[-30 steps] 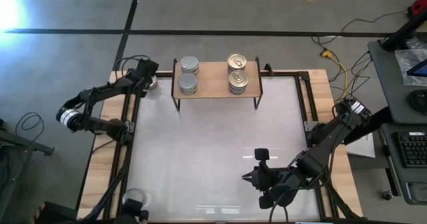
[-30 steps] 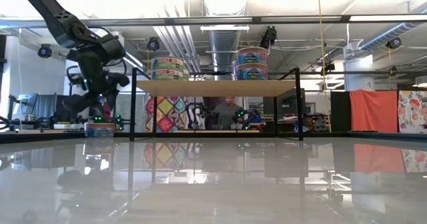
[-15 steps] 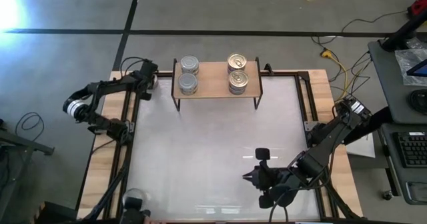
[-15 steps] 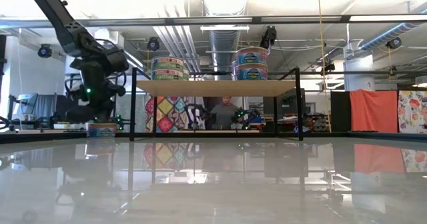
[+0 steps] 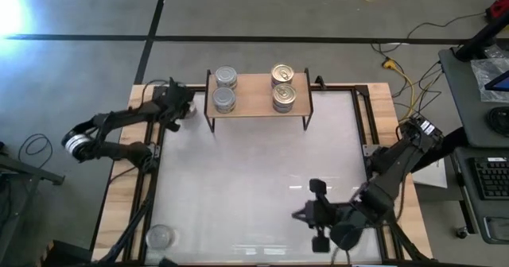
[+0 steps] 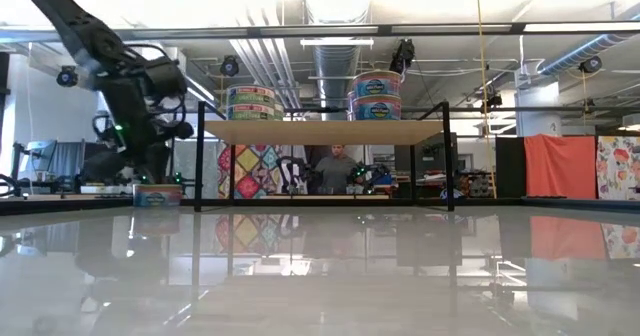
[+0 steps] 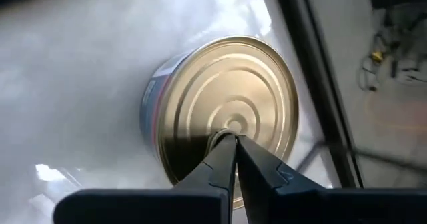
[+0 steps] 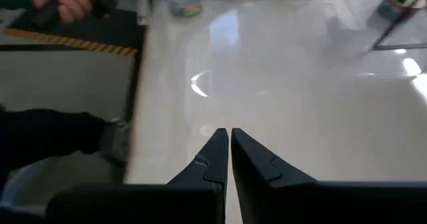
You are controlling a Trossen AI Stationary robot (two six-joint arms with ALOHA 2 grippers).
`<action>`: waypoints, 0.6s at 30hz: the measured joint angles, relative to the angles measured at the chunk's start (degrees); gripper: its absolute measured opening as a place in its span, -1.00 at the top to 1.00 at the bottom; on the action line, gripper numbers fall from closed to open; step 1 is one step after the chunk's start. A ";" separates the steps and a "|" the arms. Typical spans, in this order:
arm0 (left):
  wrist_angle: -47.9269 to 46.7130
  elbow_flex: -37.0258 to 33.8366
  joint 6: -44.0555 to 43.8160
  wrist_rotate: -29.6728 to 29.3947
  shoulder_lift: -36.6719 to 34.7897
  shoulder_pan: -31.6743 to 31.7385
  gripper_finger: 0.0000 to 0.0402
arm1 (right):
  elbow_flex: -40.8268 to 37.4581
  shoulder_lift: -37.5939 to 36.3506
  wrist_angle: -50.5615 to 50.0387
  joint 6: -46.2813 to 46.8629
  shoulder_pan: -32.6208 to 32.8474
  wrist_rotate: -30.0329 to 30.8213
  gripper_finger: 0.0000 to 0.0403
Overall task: Stack canned seafood by type on shelf
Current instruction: Stack the blue tuna can on top of the blue tuna can on the shelf
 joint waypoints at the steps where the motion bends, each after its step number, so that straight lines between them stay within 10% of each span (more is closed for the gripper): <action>1: 0.23 -1.80 -1.86 -0.25 -1.67 -1.78 0.99 | 0.05 0.13 0.48 0.89 0.98 0.00 0.95; 18: -5.72 -15.78 -23.54 -18.33 -23.72 -48.00 0.99 | 0.05 7.54 9.63 15.62 12.81 3.09 0.95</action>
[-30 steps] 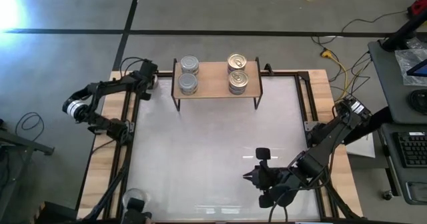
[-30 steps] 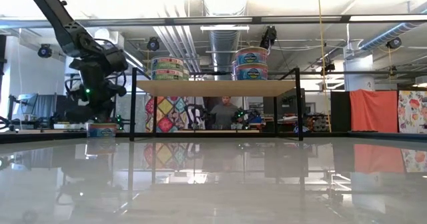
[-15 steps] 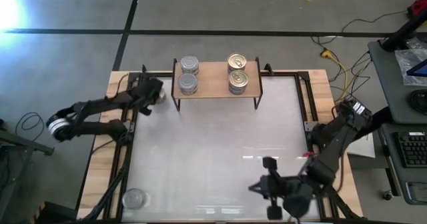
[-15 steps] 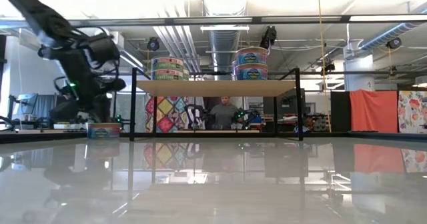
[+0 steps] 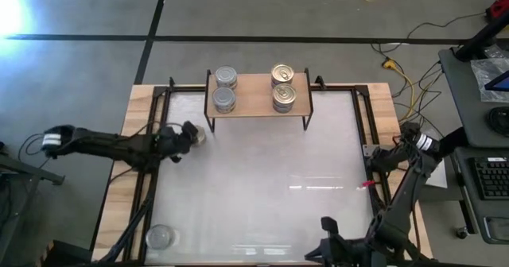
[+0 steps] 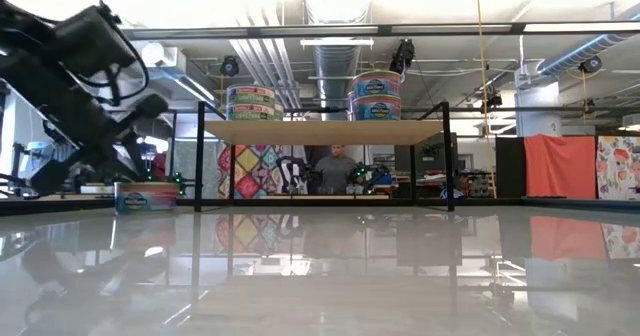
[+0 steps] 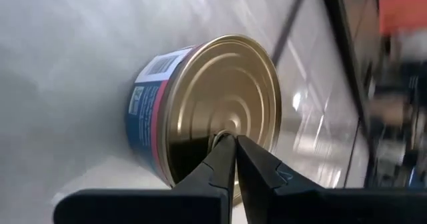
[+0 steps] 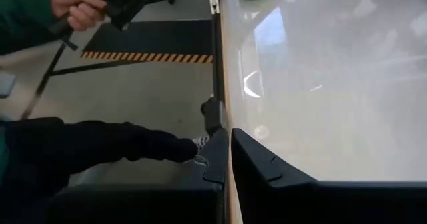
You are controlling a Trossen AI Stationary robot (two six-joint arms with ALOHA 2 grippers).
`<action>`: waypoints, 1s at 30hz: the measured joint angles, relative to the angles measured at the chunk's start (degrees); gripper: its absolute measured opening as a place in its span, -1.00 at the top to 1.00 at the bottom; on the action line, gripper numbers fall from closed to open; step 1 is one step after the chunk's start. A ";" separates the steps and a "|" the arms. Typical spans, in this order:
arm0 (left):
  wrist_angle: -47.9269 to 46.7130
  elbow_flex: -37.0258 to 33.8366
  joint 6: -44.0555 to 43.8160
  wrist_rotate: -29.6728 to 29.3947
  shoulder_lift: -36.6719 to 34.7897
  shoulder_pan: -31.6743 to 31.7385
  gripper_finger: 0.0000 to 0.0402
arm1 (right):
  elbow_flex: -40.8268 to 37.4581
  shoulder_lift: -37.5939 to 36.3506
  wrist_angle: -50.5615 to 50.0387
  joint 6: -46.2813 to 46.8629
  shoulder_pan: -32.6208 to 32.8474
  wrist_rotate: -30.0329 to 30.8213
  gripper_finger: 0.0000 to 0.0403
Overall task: Stack canned seafood by type on shelf
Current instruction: Stack the blue tuna can on top of the blue tuna can on the shelf
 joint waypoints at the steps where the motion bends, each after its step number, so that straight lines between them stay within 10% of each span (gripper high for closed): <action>1: -0.43 0.03 -0.06 -0.22 0.30 -2.70 0.99 | 0.00 0.16 -0.09 1.06 0.16 0.06 0.95; 12: 15.57 0.17 2.48 -6.49 13.61 -31.73 0.99 | 0.00 0.93 -0.44 1.62 -1.75 0.27 0.95; 19: 34.91 6.64 24.91 -12.69 30.55 -39.44 0.99 | 0.00 0.93 -3.23 0.01 -6.06 0.28 0.95; 30: 23.09 32.17 64.40 -4.92 46.76 -40.62 0.99 | 0.00 0.93 -6.53 -8.09 -12.46 -0.29 0.95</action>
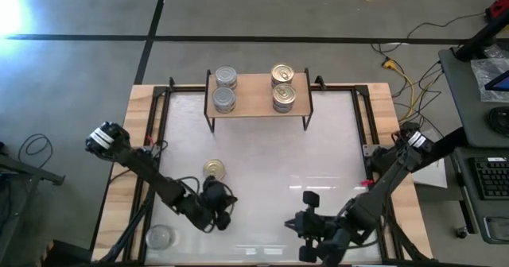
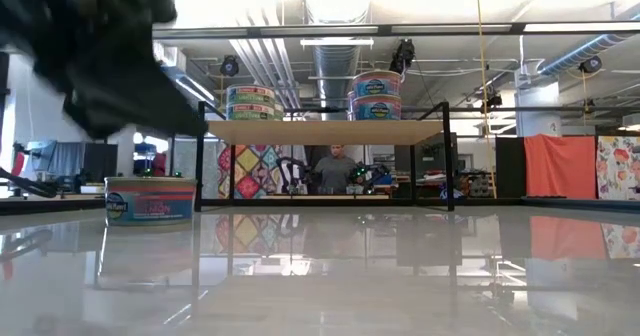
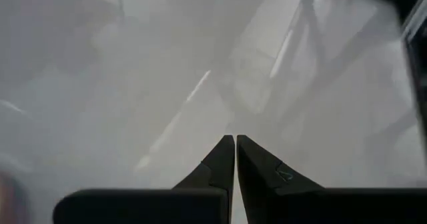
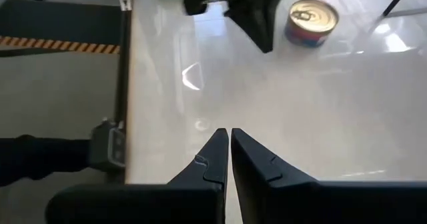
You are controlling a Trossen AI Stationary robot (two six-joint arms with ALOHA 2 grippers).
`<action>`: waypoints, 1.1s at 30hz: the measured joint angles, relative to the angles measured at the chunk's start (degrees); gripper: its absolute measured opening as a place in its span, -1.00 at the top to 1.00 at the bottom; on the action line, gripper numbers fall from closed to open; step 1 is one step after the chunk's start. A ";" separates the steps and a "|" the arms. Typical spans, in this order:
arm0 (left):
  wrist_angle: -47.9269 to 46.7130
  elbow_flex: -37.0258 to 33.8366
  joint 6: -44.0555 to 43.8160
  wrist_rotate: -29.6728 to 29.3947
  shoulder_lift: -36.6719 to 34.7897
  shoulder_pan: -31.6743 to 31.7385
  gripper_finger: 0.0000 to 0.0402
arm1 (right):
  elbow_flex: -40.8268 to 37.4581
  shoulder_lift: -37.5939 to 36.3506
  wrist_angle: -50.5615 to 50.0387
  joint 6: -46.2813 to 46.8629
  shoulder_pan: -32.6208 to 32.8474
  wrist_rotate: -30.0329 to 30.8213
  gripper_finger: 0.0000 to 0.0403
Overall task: Stack canned seafood by type on shelf
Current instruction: Stack the blue tuna can on top of the blue tuna can on the shelf
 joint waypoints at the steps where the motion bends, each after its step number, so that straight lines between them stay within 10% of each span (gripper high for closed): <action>1: -4.22 2.15 1.52 -0.03 -0.23 -0.23 0.99 | 0.00 0.00 0.00 -0.43 -0.37 0.01 0.95; 14: -74.76 21.32 4.92 7.45 -0.23 -1.36 0.99 | -1.13 0.00 -0.21 -4.80 -1.61 0.46 0.95; 33: -57.96 3.50 15.00 5.28 -0.14 6.89 0.99 | -6.32 0.00 3.47 -2.47 -1.57 0.46 0.95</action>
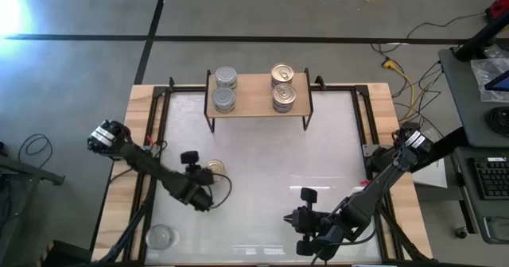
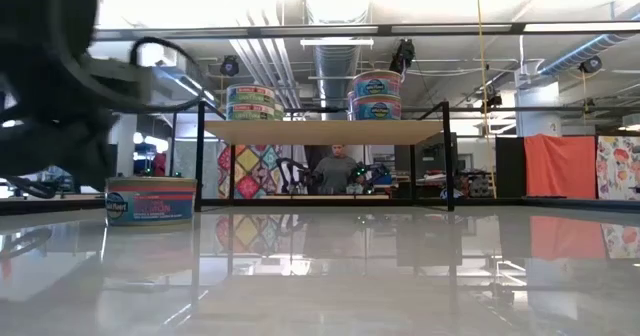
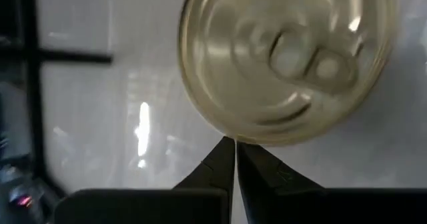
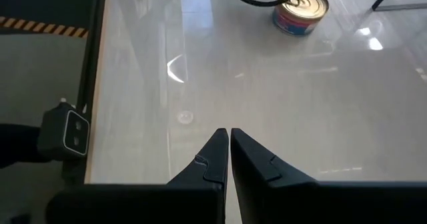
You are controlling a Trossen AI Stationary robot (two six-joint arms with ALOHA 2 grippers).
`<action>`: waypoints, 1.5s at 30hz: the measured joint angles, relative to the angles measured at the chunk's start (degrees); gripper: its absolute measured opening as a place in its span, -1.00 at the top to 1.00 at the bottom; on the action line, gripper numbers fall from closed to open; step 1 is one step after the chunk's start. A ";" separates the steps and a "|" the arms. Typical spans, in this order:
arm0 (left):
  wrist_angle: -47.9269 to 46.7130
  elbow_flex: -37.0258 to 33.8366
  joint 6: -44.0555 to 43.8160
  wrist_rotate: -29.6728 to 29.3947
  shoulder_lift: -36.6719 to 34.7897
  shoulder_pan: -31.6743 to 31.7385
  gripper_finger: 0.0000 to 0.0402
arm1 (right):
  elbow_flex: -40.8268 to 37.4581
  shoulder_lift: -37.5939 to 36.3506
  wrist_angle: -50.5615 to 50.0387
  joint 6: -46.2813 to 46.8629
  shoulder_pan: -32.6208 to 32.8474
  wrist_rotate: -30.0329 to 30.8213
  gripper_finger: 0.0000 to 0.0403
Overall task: Stack canned seafood by type on shelf
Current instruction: Stack the blue tuna can on top of the blue tuna can on the shelf
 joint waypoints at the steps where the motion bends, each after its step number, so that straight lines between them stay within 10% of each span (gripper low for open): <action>1: 2.19 0.00 1.89 -0.25 0.00 0.53 0.99 | 0.00 0.00 -0.08 0.68 0.00 -0.02 0.95; 12: 38.65 1.28 16.04 -0.63 0.13 1.14 0.99 | -1.02 0.00 -1.40 -0.20 -0.71 -0.04 0.95; 27: 17.79 5.09 -4.39 -1.83 -2.48 -5.68 0.56 | -4.42 0.00 -3.60 -2.31 -5.77 -0.24 0.95; 35: 27.12 -0.29 -18.64 -12.77 -0.68 -11.32 0.11 | -5.29 0.00 -1.78 -7.42 -9.20 -1.63 0.84; 45: 44.33 -7.50 -25.27 -15.03 5.01 -10.73 -0.40 | -5.31 2.69 1.36 -16.49 -14.95 -4.00 0.19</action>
